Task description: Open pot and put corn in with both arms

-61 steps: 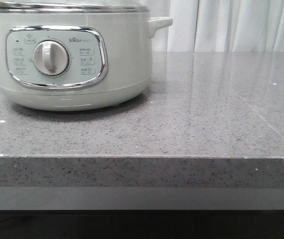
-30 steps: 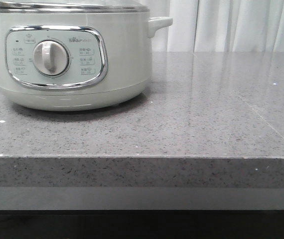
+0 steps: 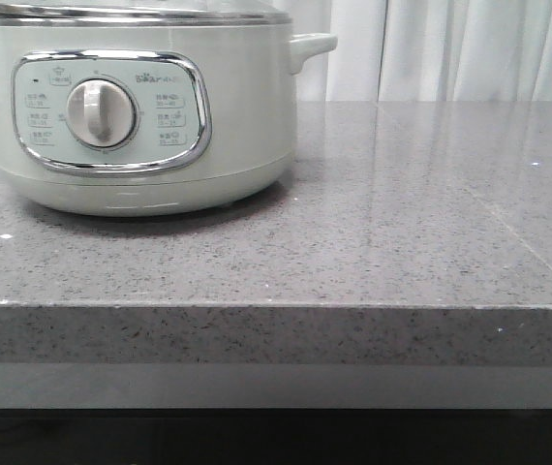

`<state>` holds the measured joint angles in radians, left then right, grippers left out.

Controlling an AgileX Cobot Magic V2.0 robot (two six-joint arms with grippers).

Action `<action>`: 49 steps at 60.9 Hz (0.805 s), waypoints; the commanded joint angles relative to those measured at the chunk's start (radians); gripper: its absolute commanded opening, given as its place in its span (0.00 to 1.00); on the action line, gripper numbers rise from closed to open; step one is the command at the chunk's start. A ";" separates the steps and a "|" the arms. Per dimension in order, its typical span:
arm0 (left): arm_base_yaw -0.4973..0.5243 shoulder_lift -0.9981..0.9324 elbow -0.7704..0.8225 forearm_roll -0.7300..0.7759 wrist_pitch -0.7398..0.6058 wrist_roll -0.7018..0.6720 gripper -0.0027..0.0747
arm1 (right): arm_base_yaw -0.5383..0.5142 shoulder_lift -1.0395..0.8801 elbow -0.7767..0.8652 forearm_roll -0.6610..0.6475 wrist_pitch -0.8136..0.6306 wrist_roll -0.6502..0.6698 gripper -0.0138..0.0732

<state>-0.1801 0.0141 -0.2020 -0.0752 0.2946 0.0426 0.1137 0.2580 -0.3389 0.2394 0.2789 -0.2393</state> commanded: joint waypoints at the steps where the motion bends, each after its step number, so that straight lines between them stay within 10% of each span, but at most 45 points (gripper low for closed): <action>1: 0.051 -0.024 0.027 0.001 -0.090 -0.019 0.01 | 0.000 0.008 -0.025 0.003 -0.086 -0.004 0.08; 49: 0.183 -0.041 0.209 -0.005 -0.205 -0.019 0.01 | 0.000 0.008 -0.025 0.003 -0.086 -0.004 0.08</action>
<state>0.0000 -0.0055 0.0085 -0.0734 0.1784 0.0356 0.1137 0.2580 -0.3389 0.2394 0.2767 -0.2393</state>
